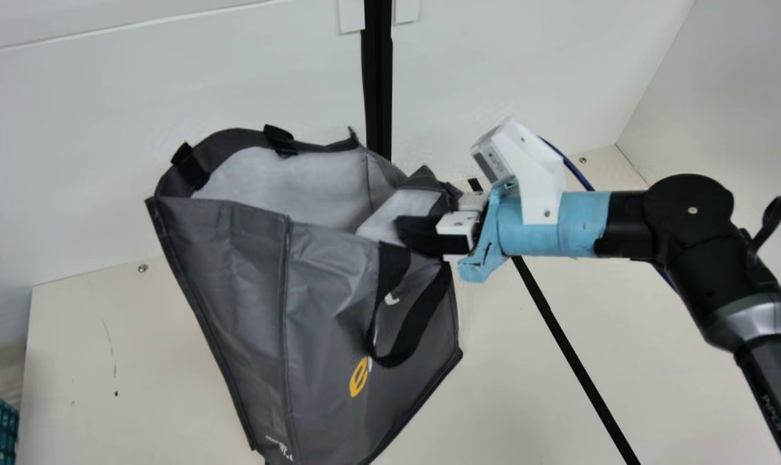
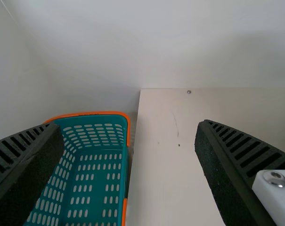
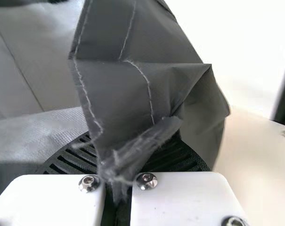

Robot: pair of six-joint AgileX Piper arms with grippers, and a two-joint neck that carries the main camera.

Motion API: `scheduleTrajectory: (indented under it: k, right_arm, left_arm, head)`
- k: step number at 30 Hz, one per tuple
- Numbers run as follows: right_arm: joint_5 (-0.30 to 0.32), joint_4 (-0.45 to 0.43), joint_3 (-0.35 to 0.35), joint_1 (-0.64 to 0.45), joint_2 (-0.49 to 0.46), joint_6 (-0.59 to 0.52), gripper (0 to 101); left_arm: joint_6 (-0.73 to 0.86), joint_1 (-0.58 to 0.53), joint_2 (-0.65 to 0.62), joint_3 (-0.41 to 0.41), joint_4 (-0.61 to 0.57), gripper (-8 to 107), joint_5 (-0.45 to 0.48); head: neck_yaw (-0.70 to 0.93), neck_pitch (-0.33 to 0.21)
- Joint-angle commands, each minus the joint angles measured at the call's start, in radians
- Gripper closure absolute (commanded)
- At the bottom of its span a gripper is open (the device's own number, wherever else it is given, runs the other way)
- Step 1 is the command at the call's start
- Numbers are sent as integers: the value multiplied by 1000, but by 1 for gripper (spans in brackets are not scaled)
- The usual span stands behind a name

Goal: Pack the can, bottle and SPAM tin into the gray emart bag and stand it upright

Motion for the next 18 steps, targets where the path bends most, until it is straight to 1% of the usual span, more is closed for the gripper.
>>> scheduleTrajectory:
  k: [1, 10, 18]
  right_arm:
    - [2, -3, -3, -25, -3, -9, 101]
    - [20, -25, -27, -125, 0, -35, 101]
    - [9, -49, -83, -212, 23, -32, 101]
  left_arm:
    - [0, 0, 0, 0, 0, 9, 0]
    - [0, 0, 0, 0, 0, 9, 0]
    - [0, 0, 0, 0, 0, 9, 0]
  head:
    - [-1, -23]
    - [-1, -23]
    - [-1, -23]
